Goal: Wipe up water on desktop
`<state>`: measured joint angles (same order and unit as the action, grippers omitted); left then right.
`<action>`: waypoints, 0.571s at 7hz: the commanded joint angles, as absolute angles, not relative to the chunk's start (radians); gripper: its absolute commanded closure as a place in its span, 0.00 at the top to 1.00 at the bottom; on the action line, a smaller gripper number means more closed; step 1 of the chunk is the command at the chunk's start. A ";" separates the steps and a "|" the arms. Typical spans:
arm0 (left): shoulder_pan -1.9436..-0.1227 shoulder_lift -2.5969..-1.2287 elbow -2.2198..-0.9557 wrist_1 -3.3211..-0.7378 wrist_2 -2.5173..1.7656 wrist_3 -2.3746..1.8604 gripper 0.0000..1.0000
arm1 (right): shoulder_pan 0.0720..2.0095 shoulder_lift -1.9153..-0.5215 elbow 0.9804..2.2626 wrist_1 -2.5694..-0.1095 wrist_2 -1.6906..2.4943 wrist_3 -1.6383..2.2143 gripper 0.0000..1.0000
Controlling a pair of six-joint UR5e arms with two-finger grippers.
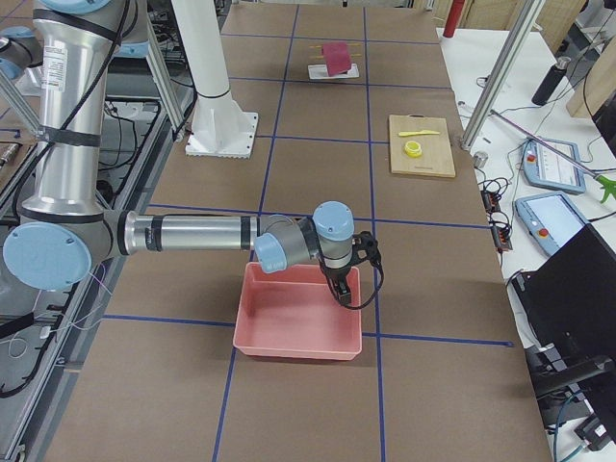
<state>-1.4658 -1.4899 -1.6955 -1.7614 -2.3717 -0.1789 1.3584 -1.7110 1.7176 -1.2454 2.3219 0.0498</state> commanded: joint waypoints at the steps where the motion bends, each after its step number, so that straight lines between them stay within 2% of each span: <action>1: -1.466 -1.480 -1.715 -1.773 -2.382 -0.192 0.98 | 1.361 -1.690 1.717 -1.302 2.318 0.046 1.00; 4: -1.463 -1.476 -1.710 -1.802 -2.440 -0.224 0.98 | 1.361 -1.692 1.720 -1.292 2.329 0.041 1.00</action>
<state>-1.4647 -1.4779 -1.7111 -1.7816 -2.4019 -0.2115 1.3605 -1.6931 1.7186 -1.2931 2.3265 0.0424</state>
